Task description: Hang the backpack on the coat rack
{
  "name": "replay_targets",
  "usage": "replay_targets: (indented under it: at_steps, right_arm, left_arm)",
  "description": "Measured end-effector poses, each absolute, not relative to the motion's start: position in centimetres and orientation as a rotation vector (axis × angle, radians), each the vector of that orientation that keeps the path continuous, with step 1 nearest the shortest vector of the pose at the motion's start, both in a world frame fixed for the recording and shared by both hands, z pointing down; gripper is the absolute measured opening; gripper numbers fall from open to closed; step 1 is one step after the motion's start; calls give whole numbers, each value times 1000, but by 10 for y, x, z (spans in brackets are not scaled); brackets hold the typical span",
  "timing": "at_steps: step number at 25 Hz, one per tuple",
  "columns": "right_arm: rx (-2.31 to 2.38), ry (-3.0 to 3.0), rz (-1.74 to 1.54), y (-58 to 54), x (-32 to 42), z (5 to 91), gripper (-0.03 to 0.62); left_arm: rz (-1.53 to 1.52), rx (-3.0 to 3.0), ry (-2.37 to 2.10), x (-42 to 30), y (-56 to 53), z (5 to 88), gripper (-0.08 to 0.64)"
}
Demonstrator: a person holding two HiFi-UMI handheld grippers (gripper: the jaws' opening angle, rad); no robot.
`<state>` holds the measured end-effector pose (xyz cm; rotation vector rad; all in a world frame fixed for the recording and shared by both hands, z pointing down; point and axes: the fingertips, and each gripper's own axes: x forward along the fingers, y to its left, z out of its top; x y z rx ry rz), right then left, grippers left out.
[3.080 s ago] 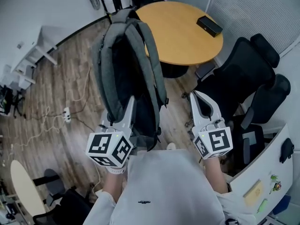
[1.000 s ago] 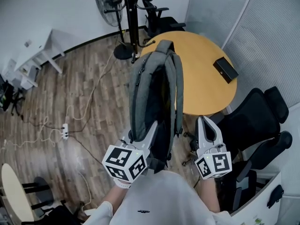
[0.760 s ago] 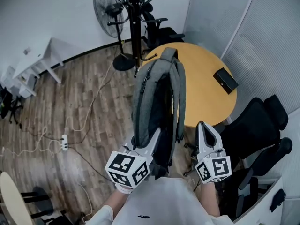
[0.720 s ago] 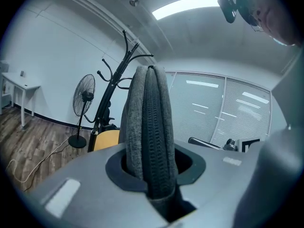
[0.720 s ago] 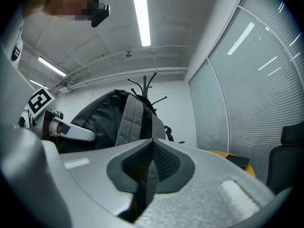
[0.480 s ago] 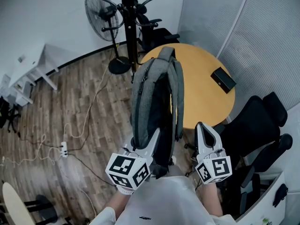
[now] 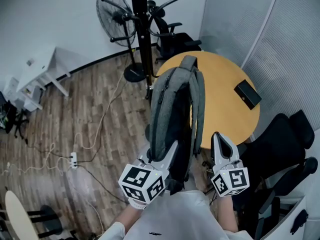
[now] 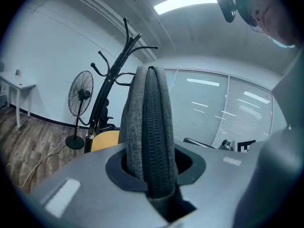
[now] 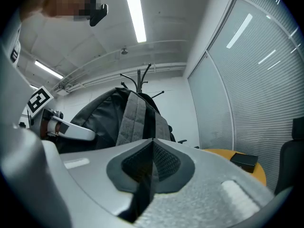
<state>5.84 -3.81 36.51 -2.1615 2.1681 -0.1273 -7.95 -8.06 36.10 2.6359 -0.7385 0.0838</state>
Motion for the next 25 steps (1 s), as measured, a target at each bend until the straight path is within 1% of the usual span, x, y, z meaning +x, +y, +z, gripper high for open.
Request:
replay_targets:
  at_steps: [9,25]
  right_arm:
    - [-2075,2203,-139,-105,94,357,-8]
    - [-1941,2310,-146,-204,195,346,-8]
  left_arm:
    - [83,2633,-799,-43,-128,349,124]
    - [46,2628,-931,64,-213,330,124]
